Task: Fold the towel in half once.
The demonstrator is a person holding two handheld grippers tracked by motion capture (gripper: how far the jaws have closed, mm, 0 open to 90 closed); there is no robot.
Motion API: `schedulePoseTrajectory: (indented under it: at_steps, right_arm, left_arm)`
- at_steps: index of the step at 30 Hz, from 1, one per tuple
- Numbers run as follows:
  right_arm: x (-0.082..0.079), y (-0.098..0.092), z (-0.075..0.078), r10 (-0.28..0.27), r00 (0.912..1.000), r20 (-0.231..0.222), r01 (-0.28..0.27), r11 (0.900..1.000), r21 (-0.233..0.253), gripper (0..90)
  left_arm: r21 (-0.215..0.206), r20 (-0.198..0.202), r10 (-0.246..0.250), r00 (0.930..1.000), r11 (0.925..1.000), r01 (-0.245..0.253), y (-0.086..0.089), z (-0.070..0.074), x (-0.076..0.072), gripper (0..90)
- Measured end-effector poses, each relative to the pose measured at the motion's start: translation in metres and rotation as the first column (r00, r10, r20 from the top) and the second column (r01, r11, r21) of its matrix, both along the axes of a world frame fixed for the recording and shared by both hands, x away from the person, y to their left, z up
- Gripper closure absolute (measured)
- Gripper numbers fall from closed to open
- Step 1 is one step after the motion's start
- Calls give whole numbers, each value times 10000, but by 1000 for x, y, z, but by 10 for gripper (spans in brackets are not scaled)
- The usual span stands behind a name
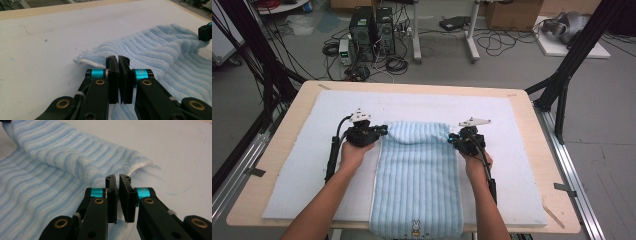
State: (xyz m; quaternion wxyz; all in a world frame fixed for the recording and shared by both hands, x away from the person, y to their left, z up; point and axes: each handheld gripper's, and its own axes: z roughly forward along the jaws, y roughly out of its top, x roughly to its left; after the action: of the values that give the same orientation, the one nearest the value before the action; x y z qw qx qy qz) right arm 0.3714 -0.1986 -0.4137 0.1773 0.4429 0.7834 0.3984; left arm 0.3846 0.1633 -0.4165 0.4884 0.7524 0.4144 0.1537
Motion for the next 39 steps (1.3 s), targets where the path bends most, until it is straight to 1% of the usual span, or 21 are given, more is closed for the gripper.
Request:
schedulePoseTrajectory:
  at_steps: [2,4,6,8,10,11,12,13,14,15,16,17,20,21,23,27,29,31,34,37,39]
  right_arm:
    - [-8,-1,-1,49,10000,26,-49,9999,-99,849]
    - [-16,-4,-1,58,10000,27,-58,10000,-17,848]
    - [-24,-7,0,84,9999,89,-85,10000,50,847]
    - [-34,-9,1,92,9998,192,-98,9995,315,847]
    - [-43,-10,1,65,9995,318,-79,9990,434,847]
    - [-47,-10,0,96,9993,364,-113,9988,469,847]
    - [-50,-10,0,131,9989,447,-150,9990,422,846]
    - [-54,-10,0,158,9987,477,-181,9987,468,844]
    - [-57,-10,-1,158,9987,480,-181,9987,479,843]
    - [-59,-10,-1,165,9986,499,-189,9987,481,843]
    - [-62,-11,-2,172,9987,472,-199,9982,573,844]
    - [-64,-12,-3,146,9988,465,-175,9979,626,844]
    - [-69,-14,-5,186,9989,439,-216,9974,688,844]
    - [-71,-14,-5,176,9990,408,-205,9972,720,844]
    - [-75,-14,-6,230,9988,423,-263,9967,771,844]
    - [-87,-14,-11,408,9978,519,-454,9949,899,840]
    - [-92,-15,-14,431,9977,520,-479,9942,964,839]
    - [-96,-16,-15,464,9975,527,-515,9938,988,837]
    - [-104,-20,-16,440,9975,556,-500,9927,1101,836]
    - [-111,-24,-17,443,9977,516,-500,9921,1155,835]
    - [-117,-27,-18,522,9975,476,-575,9912,1194,809]
  left_arm:
    - [95,-335,-215,9992,9997,218,0,1,-7,866]
    - [-27,-152,-310,9994,9995,309,1,1,-17,866]
    - [-117,-150,-454,9989,9989,452,1,2,-25,866]
    - [-291,-1,-551,9985,9981,550,1,2,-34,866]
    - [-377,31,-687,9976,9969,688,1,0,-42,866]
    - [-260,-51,-848,9964,9961,846,1,1,-45,866]
    - [-156,-6,-955,9954,9953,955,1,2,-48,866]
    - [-275,166,-1023,9946,9943,1027,1,2,-52,865]
    - [-355,220,-1108,9936,9931,1115,3,3,-54,864]
    - [-223,269,-1094,9936,9937,1100,3,4,-57,864]
    - [-220,252,-1100,9936,9936,1105,5,3,-59,864]
    - [-405,180,-1124,9935,9928,1130,6,2,-61,864]
    - [-365,55,-1184,9930,9923,1185,8,-2,-67,864]
    - [-474,85,-1211,9926,9915,1213,9,-3,-70,864]
    - [-683,-133,-1327,9911,9890,1315,11,-4,-76,864]
    - [-685,-295,-1382,9900,9884,1359,14,-4,-86,863]
    - [-1019,-383,-1441,9888,9850,1396,17,-5,-91,862]
    - [-983,-407,-1546,9871,9838,1500,17,-6,-97,862]
    - [-1070,-592,-1813,9816,9789,1743,19,-10,-104,861]
    - [-955,-824,-1922,9779,9782,1842,21,-16,-111,861]
    - [-1036,-917,-1989,9757,9764,1893,23,-19,-114,858]
